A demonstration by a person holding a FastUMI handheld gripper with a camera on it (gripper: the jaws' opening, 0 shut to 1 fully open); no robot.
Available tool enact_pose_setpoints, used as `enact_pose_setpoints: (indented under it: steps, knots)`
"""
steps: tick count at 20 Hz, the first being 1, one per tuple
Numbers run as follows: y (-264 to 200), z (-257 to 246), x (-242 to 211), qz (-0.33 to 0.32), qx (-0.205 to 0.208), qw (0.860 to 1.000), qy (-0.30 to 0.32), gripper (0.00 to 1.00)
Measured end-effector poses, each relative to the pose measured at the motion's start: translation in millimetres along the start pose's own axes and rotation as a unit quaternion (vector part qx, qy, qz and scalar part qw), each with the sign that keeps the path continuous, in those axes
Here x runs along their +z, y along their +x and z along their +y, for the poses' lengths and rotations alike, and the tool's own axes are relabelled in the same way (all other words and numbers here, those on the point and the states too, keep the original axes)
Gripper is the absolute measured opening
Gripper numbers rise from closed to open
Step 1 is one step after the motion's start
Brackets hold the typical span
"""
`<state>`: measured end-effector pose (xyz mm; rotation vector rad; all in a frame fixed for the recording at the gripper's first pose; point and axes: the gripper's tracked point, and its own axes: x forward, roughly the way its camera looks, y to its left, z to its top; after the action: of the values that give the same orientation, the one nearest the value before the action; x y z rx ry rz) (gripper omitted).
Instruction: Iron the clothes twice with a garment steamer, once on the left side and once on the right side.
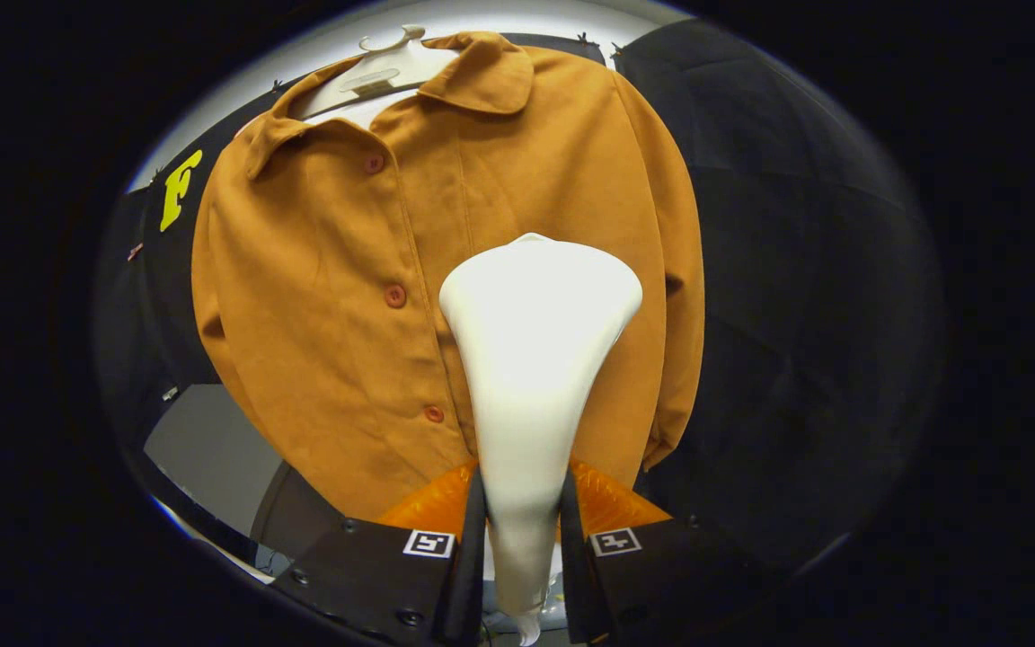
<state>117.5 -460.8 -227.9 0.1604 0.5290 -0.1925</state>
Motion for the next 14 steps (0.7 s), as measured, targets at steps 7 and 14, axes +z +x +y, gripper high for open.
enact_pose_setpoints:
  steps: [7,14]
  knots:
    - [15,-14,-63,0.066,0.01,0.996,0.057,0.4]
    - [20,-22,-111,0.112,0.012,0.989,0.098,0.4]
